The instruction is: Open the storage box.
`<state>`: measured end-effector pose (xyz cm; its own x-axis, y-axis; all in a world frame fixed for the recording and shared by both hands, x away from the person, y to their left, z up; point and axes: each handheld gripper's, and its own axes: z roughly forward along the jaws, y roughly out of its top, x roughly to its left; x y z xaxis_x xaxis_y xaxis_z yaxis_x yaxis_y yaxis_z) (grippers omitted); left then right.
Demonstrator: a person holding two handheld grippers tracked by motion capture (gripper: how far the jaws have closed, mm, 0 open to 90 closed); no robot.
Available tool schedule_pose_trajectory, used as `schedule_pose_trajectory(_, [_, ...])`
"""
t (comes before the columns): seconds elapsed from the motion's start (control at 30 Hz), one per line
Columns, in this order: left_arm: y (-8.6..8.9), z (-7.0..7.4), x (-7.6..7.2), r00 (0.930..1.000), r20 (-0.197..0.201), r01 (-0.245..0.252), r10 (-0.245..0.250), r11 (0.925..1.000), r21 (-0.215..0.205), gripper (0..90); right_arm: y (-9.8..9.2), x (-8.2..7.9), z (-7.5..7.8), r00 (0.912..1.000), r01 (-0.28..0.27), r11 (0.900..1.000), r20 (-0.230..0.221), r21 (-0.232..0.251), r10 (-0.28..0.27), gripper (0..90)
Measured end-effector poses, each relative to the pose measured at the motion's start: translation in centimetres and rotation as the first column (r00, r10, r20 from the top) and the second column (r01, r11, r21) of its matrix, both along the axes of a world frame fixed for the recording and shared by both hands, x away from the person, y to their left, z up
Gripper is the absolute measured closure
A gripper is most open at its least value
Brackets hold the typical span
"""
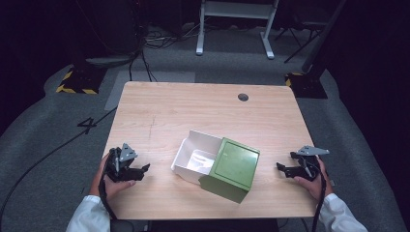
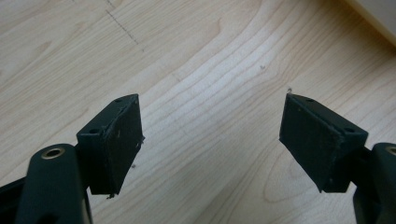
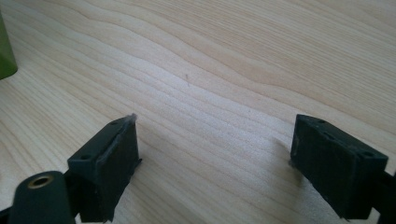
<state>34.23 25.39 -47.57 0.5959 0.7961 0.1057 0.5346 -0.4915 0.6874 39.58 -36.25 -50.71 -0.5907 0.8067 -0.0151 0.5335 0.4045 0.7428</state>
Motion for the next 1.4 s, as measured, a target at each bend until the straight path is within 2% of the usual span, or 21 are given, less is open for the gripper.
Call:
schedule_pose_trajectory(0.1, [0.3,-0.4,-0.2,1.0,-0.007,-0.004,0.004,1.0,0.008,21.5,0.0,0.0,0.0,1.0,0.0,1.0,-0.001,0.001,0.0,15.1])
schedule_pose_trajectory(0.23, [0.8,-0.8,-0.5,0.9996,-0.022,-0.015,0.015,0.9999,-0.006,21.1,0.0,0.0,0.0,1.0,0.0,1.0,-0.001,0.001,0.0,15.1])
schedule_pose_trajectory(0.3, [1.1,-1.1,-0.7,0.9993,-0.029,-0.024,0.023,0.9994,-0.026,20.9,0.0,0.0,0.0,1.0,0.0,1.0,0.0,0.0,0.0,15.1])
schedule_pose_trajectory(0.47, [1.8,-1.9,-1.2,0.9986,-0.045,-0.027,0.026,0.9994,-0.021,20.2,0.0,0.0,0.0,1.0,0.0,1.0,-0.001,0.001,0.0,15.1])
schedule_pose_trajectory(0.7, [3.0,-2.9,-2.0,0.996,-0.076,-0.052,0.047,0.9957,-0.076,17.7,0.0,0.0,0.0,1.0,0.0,1.0,-0.001,0.001,0.0,15.1])
schedule_pose_trajectory(0.87, [3.4,-3.2,-2.4,0.9964,-0.065,-0.06,0.054,0.993,-0.101,16.1,0.0,0.0,0.0,1.0,-0.002,1.0,0.0,0.001,0.002,15.1])
schedule_pose_trajectory(1.4, [3.3,-3.2,-2.3,0.9961,-0.062,-0.068,0.062,0.9933,-0.093,15.1,-0.1,0.0,0.0,1.0,-0.01,1.0,0.001,0.0,0.01,15.1])
